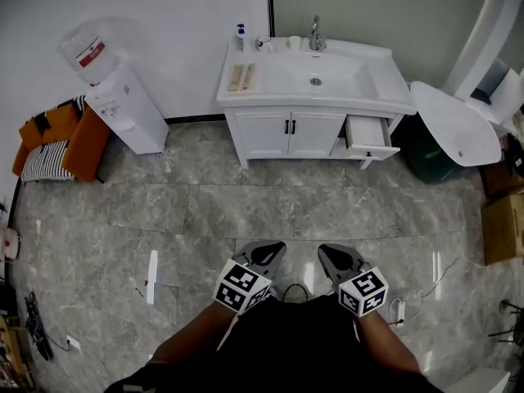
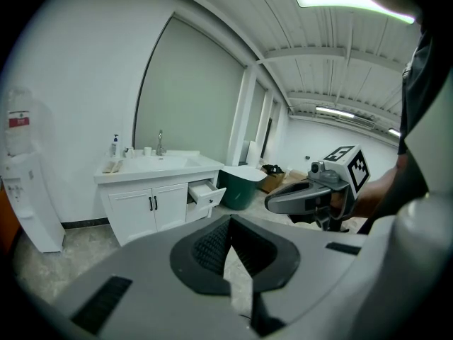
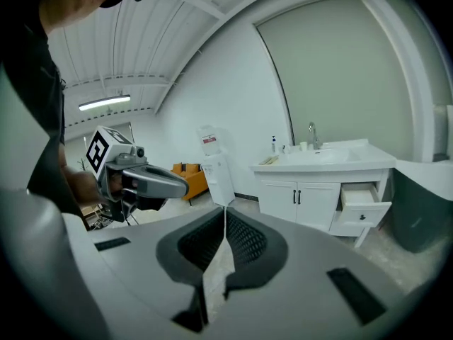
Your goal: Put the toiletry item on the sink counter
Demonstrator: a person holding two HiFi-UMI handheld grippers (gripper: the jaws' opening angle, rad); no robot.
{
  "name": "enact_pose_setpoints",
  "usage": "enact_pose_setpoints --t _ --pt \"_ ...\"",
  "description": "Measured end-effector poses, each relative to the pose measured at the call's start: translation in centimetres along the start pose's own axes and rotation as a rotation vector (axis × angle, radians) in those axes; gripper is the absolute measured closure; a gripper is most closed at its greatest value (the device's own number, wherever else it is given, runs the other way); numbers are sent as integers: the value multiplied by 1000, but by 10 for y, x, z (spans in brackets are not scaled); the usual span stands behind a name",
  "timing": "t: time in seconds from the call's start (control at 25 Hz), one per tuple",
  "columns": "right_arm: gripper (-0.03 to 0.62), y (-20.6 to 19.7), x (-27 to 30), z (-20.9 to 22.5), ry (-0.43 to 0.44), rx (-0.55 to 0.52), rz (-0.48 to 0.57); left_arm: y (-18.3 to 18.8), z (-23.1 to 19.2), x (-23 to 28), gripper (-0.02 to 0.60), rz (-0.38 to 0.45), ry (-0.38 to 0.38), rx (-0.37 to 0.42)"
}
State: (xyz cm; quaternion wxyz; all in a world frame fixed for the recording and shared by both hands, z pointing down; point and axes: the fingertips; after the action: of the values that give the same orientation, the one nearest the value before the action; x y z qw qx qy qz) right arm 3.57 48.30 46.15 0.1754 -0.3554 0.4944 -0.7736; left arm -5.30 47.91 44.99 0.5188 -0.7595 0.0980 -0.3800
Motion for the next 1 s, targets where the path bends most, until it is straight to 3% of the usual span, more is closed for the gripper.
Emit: enact_pose_setpoints --t 0.56,1.0 --pt "589 3 48 -19 0 55 -30 -20 -47 -18 581 -10 -13 -39" --pt "589 34 94 27 46 62 -2 4 -89 11 581 -9 18 -80"
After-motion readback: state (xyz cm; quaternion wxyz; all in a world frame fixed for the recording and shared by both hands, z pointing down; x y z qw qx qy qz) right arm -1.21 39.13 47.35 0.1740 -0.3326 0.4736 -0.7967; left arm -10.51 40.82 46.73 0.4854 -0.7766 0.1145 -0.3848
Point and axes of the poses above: the fingertips, and each gripper's own axes: x forward along the fingers, z to its right, y out of its top, and after that the axes turned 2 degrees about x, right-handed
